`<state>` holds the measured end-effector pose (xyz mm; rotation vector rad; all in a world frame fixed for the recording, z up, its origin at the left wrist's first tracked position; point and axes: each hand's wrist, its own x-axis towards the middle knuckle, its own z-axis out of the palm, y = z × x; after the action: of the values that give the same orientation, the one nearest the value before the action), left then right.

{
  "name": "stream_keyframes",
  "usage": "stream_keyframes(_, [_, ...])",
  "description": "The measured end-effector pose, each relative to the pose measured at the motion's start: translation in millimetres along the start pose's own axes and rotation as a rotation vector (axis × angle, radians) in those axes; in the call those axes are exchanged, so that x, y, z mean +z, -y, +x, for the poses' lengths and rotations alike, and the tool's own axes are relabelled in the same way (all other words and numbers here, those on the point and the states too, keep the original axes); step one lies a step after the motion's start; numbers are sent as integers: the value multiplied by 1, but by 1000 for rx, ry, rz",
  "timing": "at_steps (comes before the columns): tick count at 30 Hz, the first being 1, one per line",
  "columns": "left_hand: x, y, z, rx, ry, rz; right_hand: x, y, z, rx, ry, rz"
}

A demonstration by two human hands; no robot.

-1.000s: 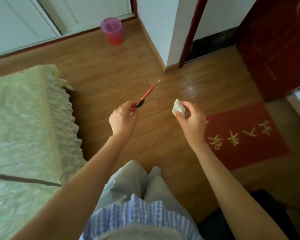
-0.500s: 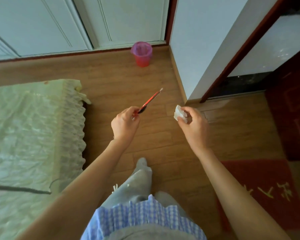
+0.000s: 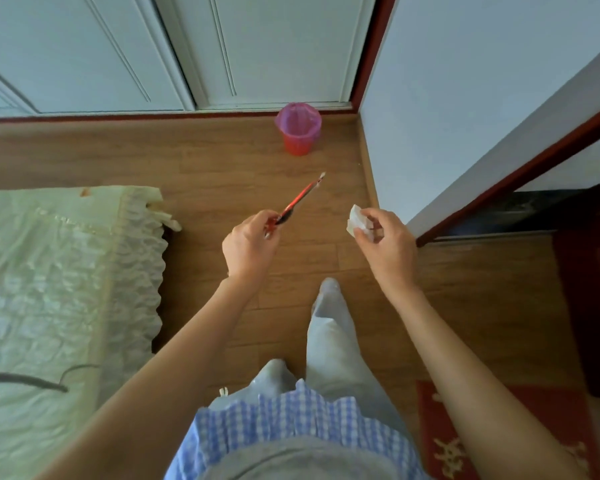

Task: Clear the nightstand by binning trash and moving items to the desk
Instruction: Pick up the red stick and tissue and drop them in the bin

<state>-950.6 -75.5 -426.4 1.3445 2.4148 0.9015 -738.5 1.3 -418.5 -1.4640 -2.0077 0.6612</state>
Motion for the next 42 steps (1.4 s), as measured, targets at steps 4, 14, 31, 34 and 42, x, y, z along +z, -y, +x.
stream_keyframes(4, [25,-23,67,-42,-13,-4,8,-17,87,-24,0,10])
stream_keyframes(14, [63,-81,205,-177,-64,21,11,-35,263,-85,72,1])
stream_keyframes(31, [111,-43,474,-219,-42,34,129,-3,511,-47,148,21])
stream_keyframes(34, [124,-36,514,-218,3,35,150,-3,544,-20,167,6])
stream_keyframes(42, [171,-24,606,-292,80,31,200,-14,637,50,242,11])
